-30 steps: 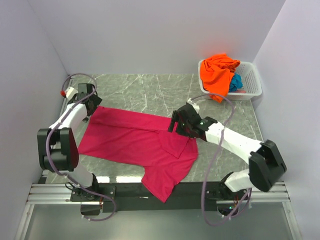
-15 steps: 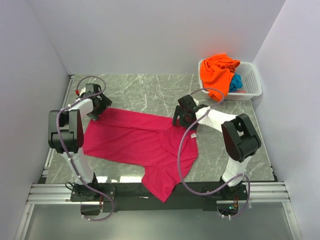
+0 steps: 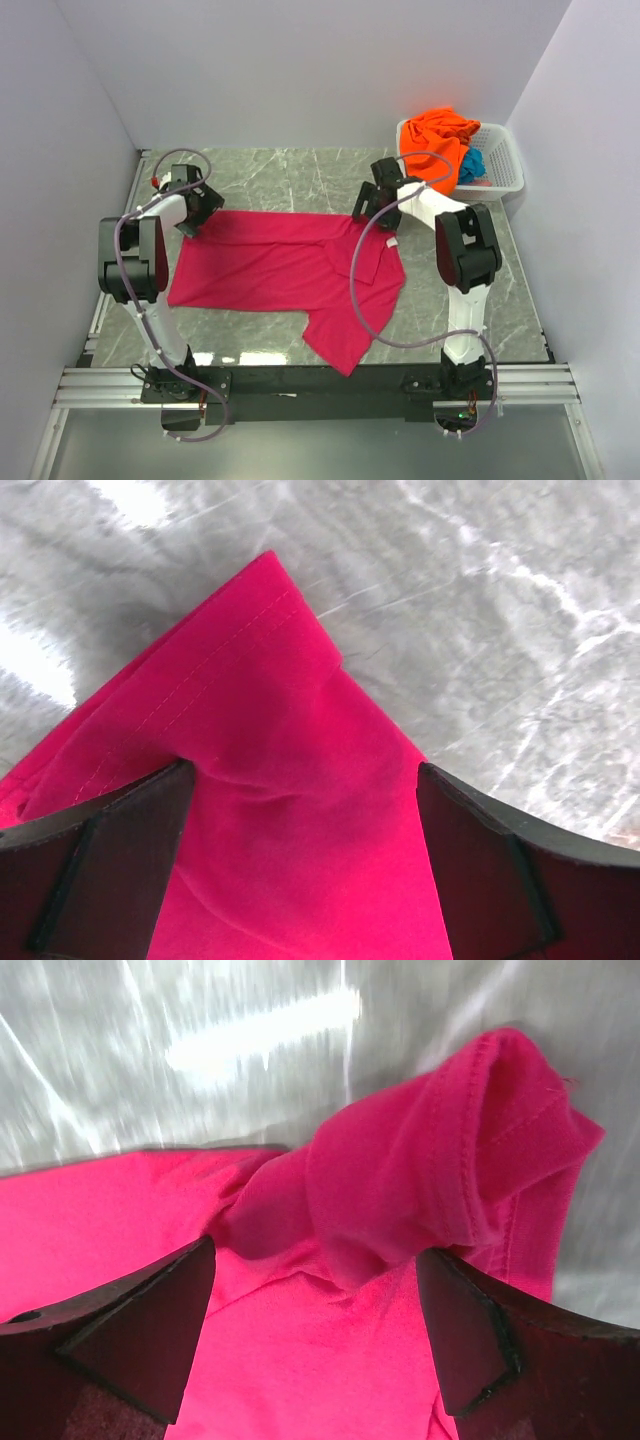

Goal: Fold and stack the t-shirts
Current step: Fold the tshirt

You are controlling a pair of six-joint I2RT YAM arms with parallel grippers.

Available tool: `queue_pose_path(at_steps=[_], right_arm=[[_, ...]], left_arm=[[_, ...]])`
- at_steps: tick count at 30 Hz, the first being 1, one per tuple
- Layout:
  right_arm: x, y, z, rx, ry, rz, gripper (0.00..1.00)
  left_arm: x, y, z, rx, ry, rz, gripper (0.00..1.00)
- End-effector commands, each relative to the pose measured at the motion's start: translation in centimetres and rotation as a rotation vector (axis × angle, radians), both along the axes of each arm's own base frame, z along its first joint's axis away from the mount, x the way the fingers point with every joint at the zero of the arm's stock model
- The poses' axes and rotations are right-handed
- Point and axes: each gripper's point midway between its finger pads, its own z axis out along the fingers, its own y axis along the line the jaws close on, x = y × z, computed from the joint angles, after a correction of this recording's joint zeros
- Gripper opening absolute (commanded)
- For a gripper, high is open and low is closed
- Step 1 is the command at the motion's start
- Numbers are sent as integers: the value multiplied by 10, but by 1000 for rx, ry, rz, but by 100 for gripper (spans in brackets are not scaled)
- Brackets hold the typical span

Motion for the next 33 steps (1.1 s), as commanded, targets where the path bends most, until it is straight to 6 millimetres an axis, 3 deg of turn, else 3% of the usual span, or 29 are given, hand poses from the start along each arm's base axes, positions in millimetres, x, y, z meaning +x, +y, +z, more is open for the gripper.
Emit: queue_pose_path(at_steps=[1,3,4,5,6,8,9,10,11,12,13,14,15,16,17,18,19,20,21,23,24,28,33], right_arm=[[22,-14,-7,-32,15,-8,87],[34,-11,-3,-33,-11,5,87],[48,-8,11,-26,-49,10,87],[51,-6,17,-27,-54,27,87],[64,-2,37,-18,-97,35,87],[63,4,58,-7,-116,64,87],[62,5,67,-11,-136,79,87],[59,6,91,-7,-184,86,87],[57,10,102,-13,-221,96,87],[51,13,112,-12,-245,101,87],[35,9,125,-22,-271,95,87],[28,17,133,-17,-308,105,87],[9,15,120,-29,-282,108,87],[-3,16,142,-8,-337,107,87],[-10,19,145,13,-357,101,87],[-31,20,128,18,-317,118,87],[-42,20,141,43,-352,114,87],[-49,21,141,65,-362,104,87],[-67,19,123,67,-328,113,87],[-81,20,134,104,-368,121,87],[-90,18,126,102,-353,122,87],[-109,17,132,117,-375,143,87],[-126,16,122,121,-356,160,87]], left_arm=[[12,-12,-7,-56,-10,-24,99],[24,-8,1,-36,-24,-26,100],[23,-7,3,-25,-2,-24,99],[33,-2,17,-5,-26,-19,99],[34,0,24,6,-28,-16,99],[33,4,41,31,-39,-11,99],[31,5,62,39,-80,-6,99],[28,7,72,52,-96,3,100],[16,11,71,64,-82,21,99],[7,20,93,99,-119,59,99],[-4,24,96,114,-116,82,100],[-25,27,98,115,-108,119,99],[-39,35,96,138,-94,157,99],[-51,40,93,138,-83,189,99],[-74,43,73,132,-37,232,100],[-84,46,84,136,-77,261,99],[-96,49,78,129,-71,283,99],[-116,49,68,110,-55,319,99],[-127,50,61,103,-36,333,99],[-156,51,36,84,27,380,100],[-164,50,33,77,32,377,99],[-201,51,1,92,90,385,99],[-211,56,-13,82,109,406,85]])
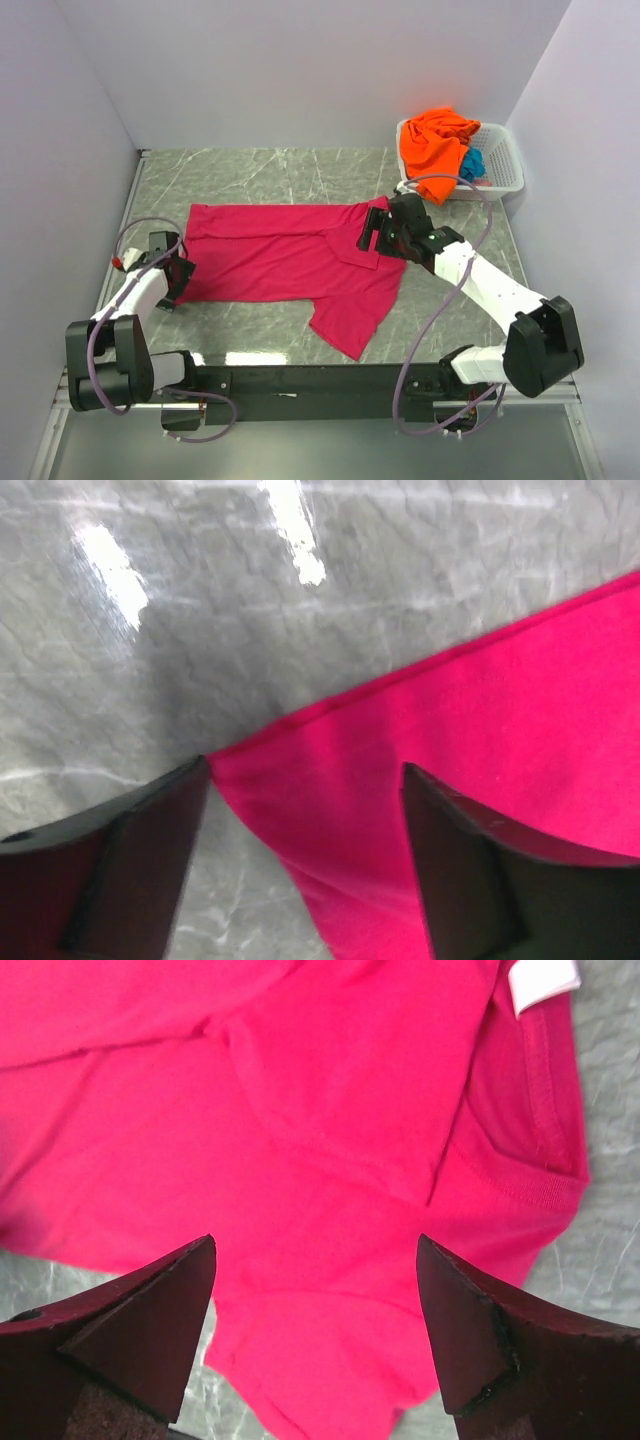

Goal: Fold and stack the t-shirts
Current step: Fold the tshirt

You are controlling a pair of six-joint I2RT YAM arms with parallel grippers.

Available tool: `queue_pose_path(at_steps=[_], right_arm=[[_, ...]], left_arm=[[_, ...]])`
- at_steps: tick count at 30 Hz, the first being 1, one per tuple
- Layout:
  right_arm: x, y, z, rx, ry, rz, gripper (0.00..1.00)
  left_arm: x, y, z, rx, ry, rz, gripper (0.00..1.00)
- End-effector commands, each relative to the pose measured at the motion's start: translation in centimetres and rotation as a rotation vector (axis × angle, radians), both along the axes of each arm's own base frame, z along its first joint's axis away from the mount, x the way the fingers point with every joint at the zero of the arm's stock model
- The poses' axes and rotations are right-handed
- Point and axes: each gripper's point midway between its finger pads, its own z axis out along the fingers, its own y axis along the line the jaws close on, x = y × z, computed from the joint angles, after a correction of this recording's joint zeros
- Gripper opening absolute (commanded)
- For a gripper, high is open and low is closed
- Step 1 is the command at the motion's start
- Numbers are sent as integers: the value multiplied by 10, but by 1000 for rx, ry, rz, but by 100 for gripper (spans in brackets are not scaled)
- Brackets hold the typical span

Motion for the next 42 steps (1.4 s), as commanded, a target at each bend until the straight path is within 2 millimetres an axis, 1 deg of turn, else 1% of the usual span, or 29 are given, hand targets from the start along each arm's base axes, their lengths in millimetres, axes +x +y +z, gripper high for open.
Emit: queue_pose_path(at_steps=[1,2,3,4,6,7,8,10,11,12,13,17,18,20,21,22,24,25,28,29,31,32,34,36,38,42], right_arm=[[-2,6,16,43,-65,9,87],[-6,6,14,38,-61,14,87],[-10,3,8,27,-46,10,86],[-14,2,5,19,-38,11,86],[-22,-2,-4,6,-17,11,86],[-25,-4,-6,1,-8,8,86],[-30,-7,-12,-10,7,4,86],[-37,-8,-17,-19,24,6,86],[-42,-9,-22,-23,38,11,86],[-46,-9,-22,-22,38,17,86],[-51,-10,-24,-27,50,23,86],[-75,0,-28,-68,64,114,84],[-87,12,-29,-78,63,178,84],[-104,19,-34,-100,81,250,82],[-115,26,-37,-99,96,300,81],[-130,33,-45,-113,114,363,80],[-147,42,-54,-137,135,439,78],[-161,50,-58,-156,140,503,78],[-178,56,-74,-232,168,562,75],[-187,63,-79,-260,179,604,75],[-193,69,-82,-285,182,626,73],[-200,73,-88,-308,195,654,72],[-204,73,-92,-338,208,656,71],[-207,68,-101,-393,227,647,70],[-208,63,-108,-433,244,638,65],[-206,53,-116,-496,254,604,58]], left_arm=[[5,7,-1,3,-37,33,80],[5,7,-4,-3,-25,31,77],[6,8,-6,-6,-22,31,75],[8,7,-9,-16,-14,19,68],[8,7,-12,-28,-2,14,59],[7,6,-15,-33,5,7,53],[8,5,-18,-39,10,5,49],[7,3,-22,-51,20,1,40],[7,3,-25,-54,29,-1,28],[6,2,-25,-60,33,-8,18],[6,2,-26,-62,37,-5,1],[5,0,-24,-65,41,-18,1],[4,0,-23,-65,41,-18,1],[4,0,-20,-63,27,-17,1],[2,0,-20,-63,31,-15,1],[1,1,-18,-56,27,-14,1],[0,2,-16,-51,22,-1,1],[0,3,-14,-48,17,-2,1],[3,-1,-11,-64,1,-12,1],[4,-2,-10,-69,-3,-15,1],[5,-2,-8,-70,-8,-13,1],[5,-1,-8,-66,-9,-11,1],[5,-1,-8,-66,-9,-9,1],[6,0,-7,-64,-5,-8,1],[5,0,-7,-64,-3,-4,1],[6,0,-4,-65,-14,-1,1]])
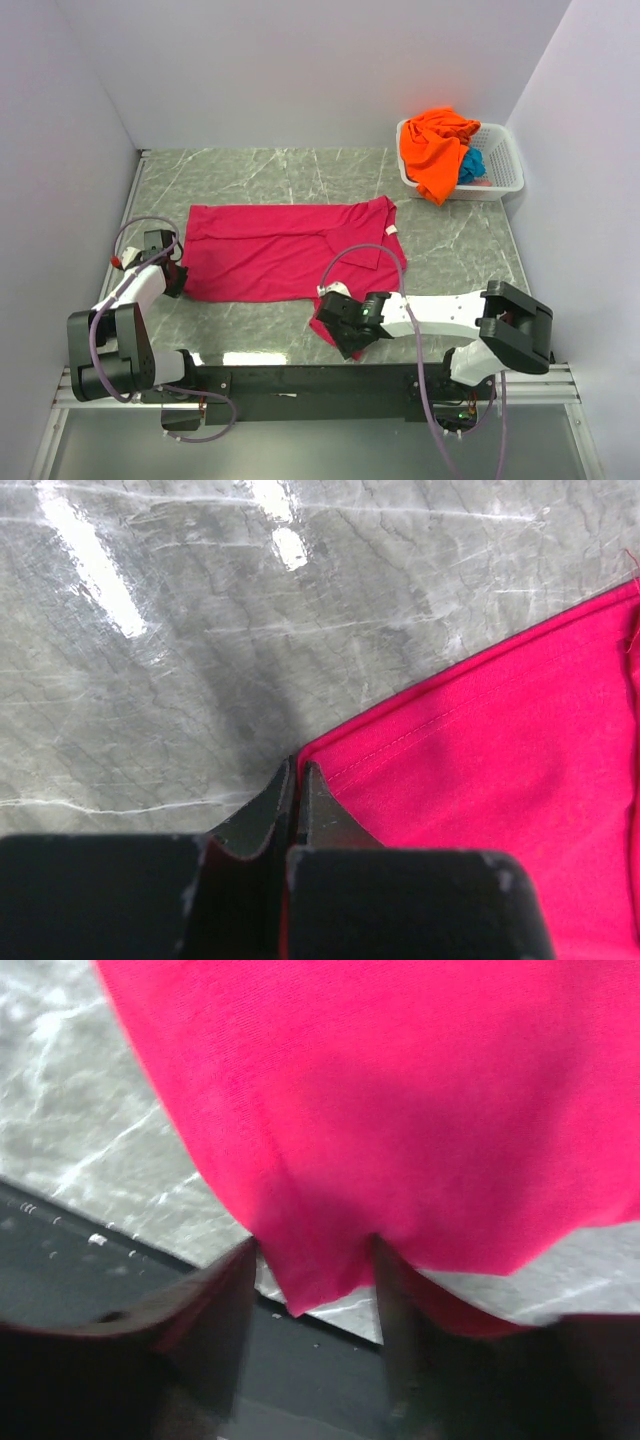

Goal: Fold and stack the t-shirts
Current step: Fold the tshirt

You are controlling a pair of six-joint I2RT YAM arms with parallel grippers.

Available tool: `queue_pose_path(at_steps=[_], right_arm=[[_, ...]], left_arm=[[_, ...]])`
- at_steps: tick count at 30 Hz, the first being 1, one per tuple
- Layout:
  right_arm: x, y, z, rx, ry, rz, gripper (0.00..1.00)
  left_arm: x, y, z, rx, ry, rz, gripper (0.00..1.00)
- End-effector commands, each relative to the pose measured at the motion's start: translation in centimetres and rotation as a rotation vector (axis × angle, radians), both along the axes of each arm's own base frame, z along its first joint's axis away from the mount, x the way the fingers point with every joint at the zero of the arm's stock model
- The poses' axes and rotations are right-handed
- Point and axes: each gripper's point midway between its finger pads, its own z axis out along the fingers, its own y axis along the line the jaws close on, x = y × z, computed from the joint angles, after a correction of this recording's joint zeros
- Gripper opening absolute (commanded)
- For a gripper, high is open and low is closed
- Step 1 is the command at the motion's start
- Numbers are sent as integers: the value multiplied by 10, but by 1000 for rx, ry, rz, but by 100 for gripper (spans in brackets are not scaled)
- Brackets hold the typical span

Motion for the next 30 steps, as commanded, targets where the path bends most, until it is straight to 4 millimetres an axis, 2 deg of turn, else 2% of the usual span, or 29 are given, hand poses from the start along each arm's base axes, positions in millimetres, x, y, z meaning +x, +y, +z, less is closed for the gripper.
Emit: queue_pose_path(at_steps=[1,3,4,7,12,15,20,25,30], right_arm=[[11,-4,2,-51,-55,-47,52],[15,-9,2,-79,-76,-65,39],[17,-9,4,-80,-86,-74,18],[26,-9,17,-75,-138,-106,3],[38,-5,44,6,-167,-138,0],[52,-6,59,44,-179,-166,0],[91,-11,91,132,-239,-257,0],[133,-17,117,153,-316,-318,0],[161,-18,115,155,-312,-352,0]], left_arm=[[-6,-3,5,-13,13,-5,1],[-5,-2,8,-10,5,-1,1],[-5,-3,8,-11,5,-3,1],[-3,-4,12,-18,-11,-4,1],[2,-9,21,-39,-44,-15,1],[10,-13,32,-56,-100,-32,1],[18,-10,45,-48,-132,-17,1],[38,-13,55,-74,-165,-28,1],[60,-14,61,-97,-195,-35,1]])
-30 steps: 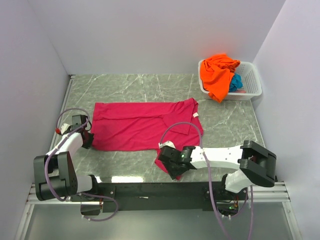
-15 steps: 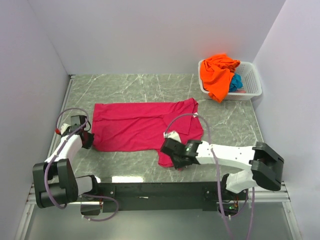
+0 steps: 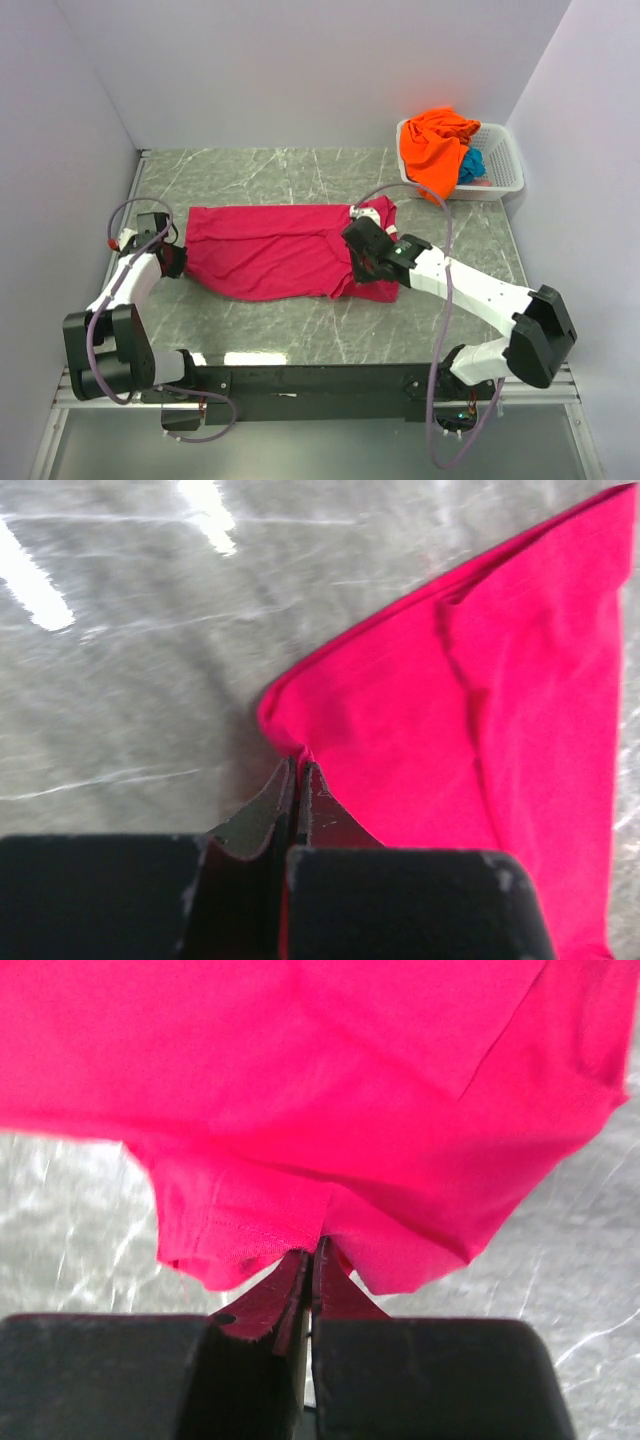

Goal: Fold and stack the t-shirts
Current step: Fold the tshirt

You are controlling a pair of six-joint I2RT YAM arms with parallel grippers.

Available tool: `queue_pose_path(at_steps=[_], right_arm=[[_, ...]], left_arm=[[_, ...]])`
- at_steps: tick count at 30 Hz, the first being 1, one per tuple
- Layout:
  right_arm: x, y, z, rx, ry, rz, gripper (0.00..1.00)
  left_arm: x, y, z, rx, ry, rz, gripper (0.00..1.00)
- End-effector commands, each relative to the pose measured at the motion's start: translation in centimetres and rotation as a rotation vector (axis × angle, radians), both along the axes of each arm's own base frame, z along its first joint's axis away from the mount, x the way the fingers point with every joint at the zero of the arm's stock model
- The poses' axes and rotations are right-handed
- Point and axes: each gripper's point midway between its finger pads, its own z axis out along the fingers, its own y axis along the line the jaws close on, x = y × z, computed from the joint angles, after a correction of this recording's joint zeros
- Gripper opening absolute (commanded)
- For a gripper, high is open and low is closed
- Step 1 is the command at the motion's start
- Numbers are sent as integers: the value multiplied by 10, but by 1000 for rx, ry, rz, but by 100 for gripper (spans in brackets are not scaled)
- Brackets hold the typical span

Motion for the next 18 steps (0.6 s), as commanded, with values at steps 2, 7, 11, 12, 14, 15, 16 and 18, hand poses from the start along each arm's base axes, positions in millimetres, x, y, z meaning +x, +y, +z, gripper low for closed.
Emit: queue_pose_path(at_steps=[2,7,11,12,14,15,16,18], right_arm=[[40,-3,13,-17,-71,-54,0],[69,-8,22,-19,-91,-97,0],[84,-11,22,-31,-83,-104,0],[87,-14,22,-32,-77,-105,0],[95,-14,22,-33,-71,-110,0],[99,-18,22,-40,-68,-115,0],[104,-19,25,-39,-76,-122,0],[110,-21,27,-49,-77,-123,0]], left_arm=[[32,-3,16,-36,-88,-4,1],[54,-6,17,-68,-95,-14,1],[64,-4,20,-73,-96,-7,1],[67,-2,21,-69,-95,3,1],[72,1,26,-59,-103,15,1],[71,4,24,-49,-87,27,1],[72,6,25,-42,-85,35,1],[76,9,27,-36,-87,48,1]])
